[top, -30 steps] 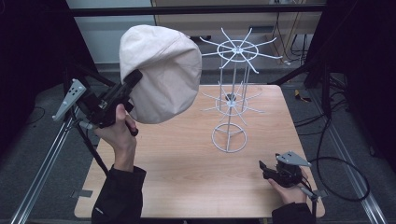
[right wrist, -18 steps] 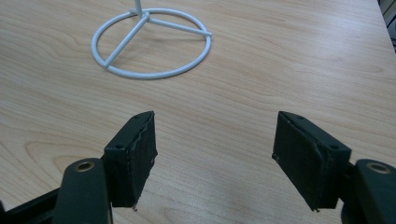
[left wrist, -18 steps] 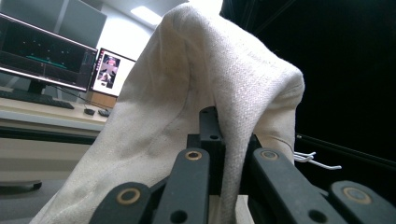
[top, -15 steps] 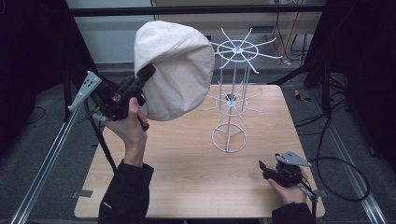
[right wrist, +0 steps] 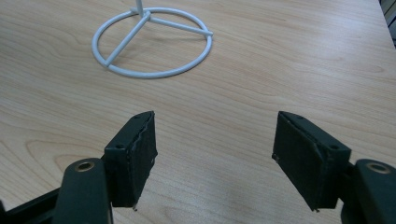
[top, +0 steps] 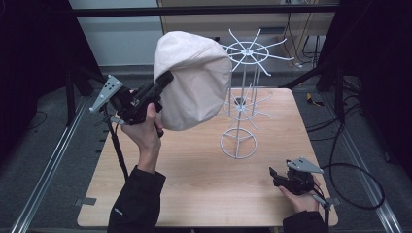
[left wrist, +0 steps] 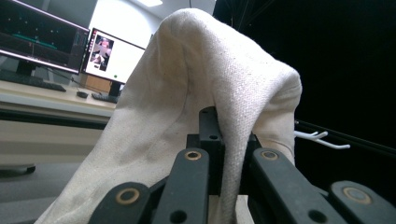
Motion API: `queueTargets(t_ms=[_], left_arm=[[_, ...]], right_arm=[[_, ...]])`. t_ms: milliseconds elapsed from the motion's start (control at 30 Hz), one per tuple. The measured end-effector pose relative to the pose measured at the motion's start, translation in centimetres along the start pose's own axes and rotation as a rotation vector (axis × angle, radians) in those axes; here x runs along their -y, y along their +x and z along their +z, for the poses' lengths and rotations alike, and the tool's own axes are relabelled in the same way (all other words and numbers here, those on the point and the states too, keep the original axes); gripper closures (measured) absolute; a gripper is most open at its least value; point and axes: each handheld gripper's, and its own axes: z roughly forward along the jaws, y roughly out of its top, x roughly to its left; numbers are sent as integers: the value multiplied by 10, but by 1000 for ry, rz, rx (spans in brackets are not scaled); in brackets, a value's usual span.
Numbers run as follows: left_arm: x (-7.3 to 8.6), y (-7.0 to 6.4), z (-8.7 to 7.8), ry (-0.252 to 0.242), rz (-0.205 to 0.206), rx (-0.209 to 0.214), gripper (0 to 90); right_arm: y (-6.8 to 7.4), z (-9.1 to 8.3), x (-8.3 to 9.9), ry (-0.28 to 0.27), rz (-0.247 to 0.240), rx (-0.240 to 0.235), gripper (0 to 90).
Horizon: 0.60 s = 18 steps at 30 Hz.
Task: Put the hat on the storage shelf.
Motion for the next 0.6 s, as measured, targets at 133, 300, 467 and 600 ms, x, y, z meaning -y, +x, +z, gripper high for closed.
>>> queueTargets(t_ms=[133,300,467,600], left_arm=[[5,4,-2,13,0,-4,871],[11,7,-4,32,5,-13,869],[27,16,-6,96,10,-30,868],[37,19,-5,132,14,-36,868]], right_arm=[[0,0,0,0,4,0,303],[0,0,0,1,3,0,302],[0,0,0,5,4,0,302],[1,0,0,9,6,-1,303]])
